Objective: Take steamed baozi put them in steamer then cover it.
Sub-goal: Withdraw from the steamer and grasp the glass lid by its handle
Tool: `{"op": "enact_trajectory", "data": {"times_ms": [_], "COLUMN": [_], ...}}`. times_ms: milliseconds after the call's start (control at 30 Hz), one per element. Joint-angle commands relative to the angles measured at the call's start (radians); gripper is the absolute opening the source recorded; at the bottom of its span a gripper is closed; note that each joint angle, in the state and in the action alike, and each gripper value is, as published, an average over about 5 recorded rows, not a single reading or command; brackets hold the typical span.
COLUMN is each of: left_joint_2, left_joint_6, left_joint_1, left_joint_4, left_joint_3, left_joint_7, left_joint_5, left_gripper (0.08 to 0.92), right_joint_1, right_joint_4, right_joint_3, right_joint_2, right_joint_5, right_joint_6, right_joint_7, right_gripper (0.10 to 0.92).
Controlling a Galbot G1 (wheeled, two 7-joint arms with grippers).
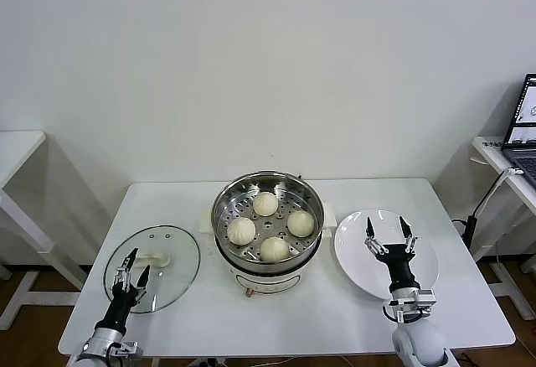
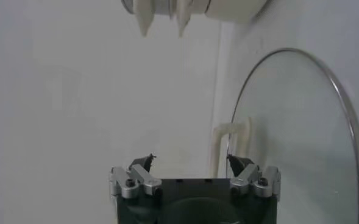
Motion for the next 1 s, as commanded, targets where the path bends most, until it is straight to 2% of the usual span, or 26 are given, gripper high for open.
{"op": "enact_trajectory", "data": {"times_ms": [33, 1000], "left_joint_2": [0.004, 0.001], "left_joint_6": [0.026, 0.059], "left_joint_1": [-0.069, -0.164], "left_joint_4": [0.043, 0.133], "left_joint_3": [0.017, 0.047], "left_joint_7": [-0.001, 0.019], "left_joint_5": [0.024, 0.047], "left_gripper": [0.823, 0.823], "right_joint_1": [-0.016, -0.016], "right_joint_4": [-0.001, -0.011], "right_joint_3": [0.011, 0.016], "right_joint_2": [0.016, 0.024], "right_joint_5": [-0.018, -0.043], "right_joint_6": [0.005, 0.021], "right_joint_7": [-0.003, -0.009], "right_gripper": [0.823, 0.823]}}
